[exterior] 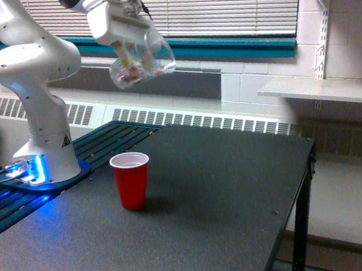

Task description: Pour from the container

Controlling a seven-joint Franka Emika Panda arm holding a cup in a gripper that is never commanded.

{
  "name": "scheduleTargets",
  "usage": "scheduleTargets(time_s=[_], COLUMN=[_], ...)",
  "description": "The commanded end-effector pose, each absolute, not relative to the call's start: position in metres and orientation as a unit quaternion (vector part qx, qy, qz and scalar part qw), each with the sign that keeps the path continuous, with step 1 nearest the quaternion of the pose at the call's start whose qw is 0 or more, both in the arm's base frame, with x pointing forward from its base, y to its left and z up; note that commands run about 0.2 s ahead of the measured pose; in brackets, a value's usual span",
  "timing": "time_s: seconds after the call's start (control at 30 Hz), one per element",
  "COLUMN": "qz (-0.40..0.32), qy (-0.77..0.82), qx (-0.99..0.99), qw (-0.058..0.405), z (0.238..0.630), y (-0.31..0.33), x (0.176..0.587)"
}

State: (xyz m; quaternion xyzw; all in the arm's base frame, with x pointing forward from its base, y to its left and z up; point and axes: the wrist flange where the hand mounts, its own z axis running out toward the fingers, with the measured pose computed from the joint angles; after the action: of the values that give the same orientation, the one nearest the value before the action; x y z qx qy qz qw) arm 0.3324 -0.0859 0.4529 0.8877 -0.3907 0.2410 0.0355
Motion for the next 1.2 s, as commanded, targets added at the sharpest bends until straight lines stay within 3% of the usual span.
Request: scheduleTargets(time_s=[0.03, 0.8, 1.2], qz=[0.221, 0.155, 0.135], qy=[-0.411, -0.417, -0.416], qx=[0.883, 0.892, 0.895], qw=[0.046, 0.075, 0.084], z=[0.439, 0.397, 0.397], y=[-0.088, -0.076, -0.068], x=[0.316, 0.273, 0.266])
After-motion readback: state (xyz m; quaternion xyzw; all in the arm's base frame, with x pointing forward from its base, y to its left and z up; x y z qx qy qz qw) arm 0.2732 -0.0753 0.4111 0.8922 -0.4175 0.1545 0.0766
